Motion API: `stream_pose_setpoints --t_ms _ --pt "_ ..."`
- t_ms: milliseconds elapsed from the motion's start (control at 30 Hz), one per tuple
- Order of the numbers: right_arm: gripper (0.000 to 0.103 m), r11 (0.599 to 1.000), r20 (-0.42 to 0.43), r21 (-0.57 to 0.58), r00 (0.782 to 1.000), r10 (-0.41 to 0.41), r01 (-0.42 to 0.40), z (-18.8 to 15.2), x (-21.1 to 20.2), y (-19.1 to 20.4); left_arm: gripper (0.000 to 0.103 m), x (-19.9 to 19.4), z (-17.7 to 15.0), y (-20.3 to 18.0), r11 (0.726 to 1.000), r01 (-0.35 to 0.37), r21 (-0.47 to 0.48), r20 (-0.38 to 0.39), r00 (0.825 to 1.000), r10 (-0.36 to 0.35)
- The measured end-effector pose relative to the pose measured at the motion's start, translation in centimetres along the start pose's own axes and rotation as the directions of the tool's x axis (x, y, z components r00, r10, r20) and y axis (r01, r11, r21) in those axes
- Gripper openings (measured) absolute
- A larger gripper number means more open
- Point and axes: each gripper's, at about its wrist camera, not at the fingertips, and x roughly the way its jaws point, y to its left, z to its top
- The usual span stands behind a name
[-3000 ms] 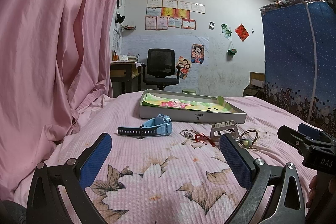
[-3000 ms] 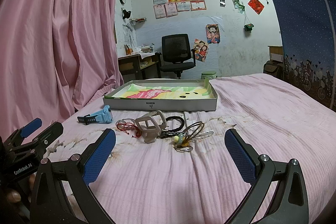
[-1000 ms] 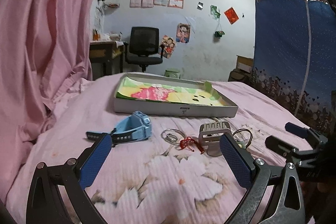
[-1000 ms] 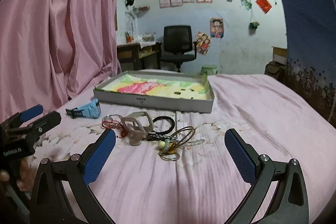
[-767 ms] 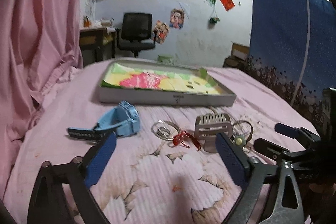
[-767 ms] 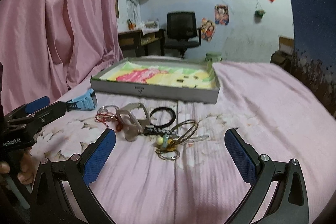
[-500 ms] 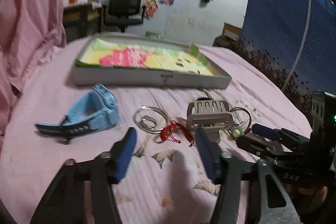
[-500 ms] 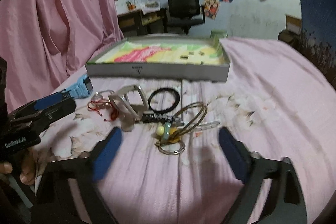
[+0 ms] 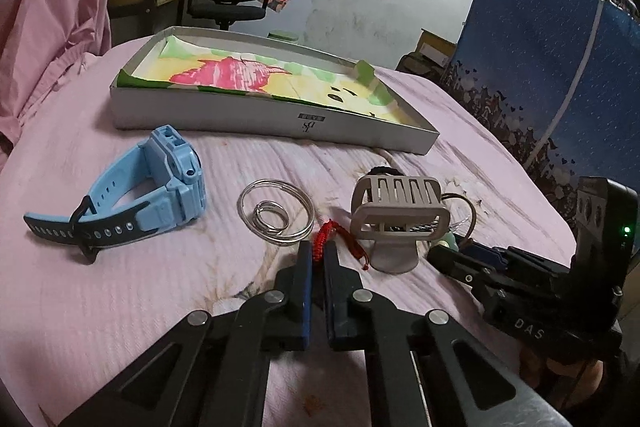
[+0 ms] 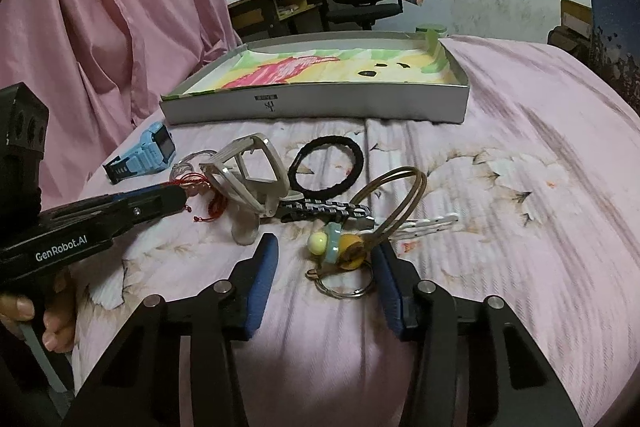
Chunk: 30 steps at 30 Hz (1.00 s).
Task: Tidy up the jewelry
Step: 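Grasp the red string with the left tool while the right tool grasps the yellow-bead earphones, then carry both held items over the tray and open both tools to drop them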
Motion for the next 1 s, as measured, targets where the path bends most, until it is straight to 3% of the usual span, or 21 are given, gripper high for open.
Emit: stream_pose_setpoints --t_ms 67,267,400,667,1000 --pt "0.027 1.000 -0.005 0.007 1.000 -0.003 0.003 0.0 0.1 -0.2 0.005 -0.3 -0.1 -0.1 1.000 0.009 0.000 0.005 1.000 -0.009" --pt "0.027 1.000 0.030 0.011 0.999 -0.015 0.014 -0.3 -0.8 -0.3 0.005 -2.7 -1.3 -0.5 1.000 0.011 0.011 0.083 0.997 -0.012" --pt "0.027 1.000 0.111 0.013 0.994 -0.013 0.012 -1.3 -3.0 0.1 0.005 -4.2 -1.3 -0.7 1.000 0.009 0.020 0.137 0.990 -0.012" --pt "0.027 0.996 0.263 -0.074 0.965 -0.021 0.042 -1.0 -6.4 2.0 0.005 -7.3 1.8 -0.7 1.000 -0.010 0.029 0.286 0.958 0.001" --pt "0.027 0.985 0.391 -0.168 0.920 0.019 0.050 4.6 -7.7 3.9 0.005 -7.8 7.5 0.8 0.995 -0.098 0.004 0.407 0.909 0.088"
